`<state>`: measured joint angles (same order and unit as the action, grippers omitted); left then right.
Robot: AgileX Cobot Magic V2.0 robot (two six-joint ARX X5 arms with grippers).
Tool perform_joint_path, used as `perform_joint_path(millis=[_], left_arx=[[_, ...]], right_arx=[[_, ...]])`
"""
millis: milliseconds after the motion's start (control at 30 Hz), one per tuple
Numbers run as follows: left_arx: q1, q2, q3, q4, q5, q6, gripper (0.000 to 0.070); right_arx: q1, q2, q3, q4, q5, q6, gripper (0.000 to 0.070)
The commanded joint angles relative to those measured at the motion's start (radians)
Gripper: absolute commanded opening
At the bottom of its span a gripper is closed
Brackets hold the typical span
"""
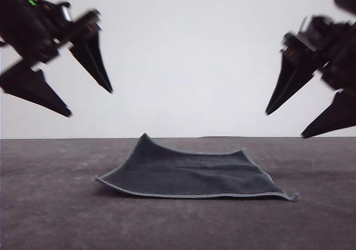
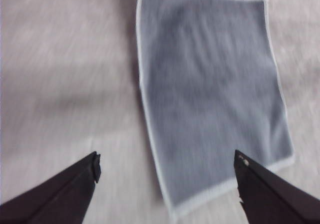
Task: Fold clothes
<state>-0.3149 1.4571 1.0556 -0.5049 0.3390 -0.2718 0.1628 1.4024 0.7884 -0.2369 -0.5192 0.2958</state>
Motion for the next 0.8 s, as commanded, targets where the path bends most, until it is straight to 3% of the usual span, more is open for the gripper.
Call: perform_joint_path(millis=[0, 267, 533, 767], left_arx=[[-0.004, 0.066, 0.045, 0.019, 0.003, 0.029, 0.0524], [-0.005, 0.329, 0.235, 0.034, 0.002, 0.078, 0.0524], [-0.006, 0.553, 0.426, 0.035, 0.005, 0.107, 0.0524], [-0.019, 0.692, 0.556, 0.028, 0.092, 0.095, 0.0524]], right_arx=[[-0.008, 0.065, 0.032, 0.035, -0.010, 0.013, 0.0482], [-0.041, 0.290, 0.154, 0.075, -0.060, 0.010, 0.0482], [-0.053, 0.391, 0.237, 0.107, -0.066, 0.011, 0.0482], [-0.066, 0.457, 0.296, 0.132, -0.085, 0.013, 0.0482]])
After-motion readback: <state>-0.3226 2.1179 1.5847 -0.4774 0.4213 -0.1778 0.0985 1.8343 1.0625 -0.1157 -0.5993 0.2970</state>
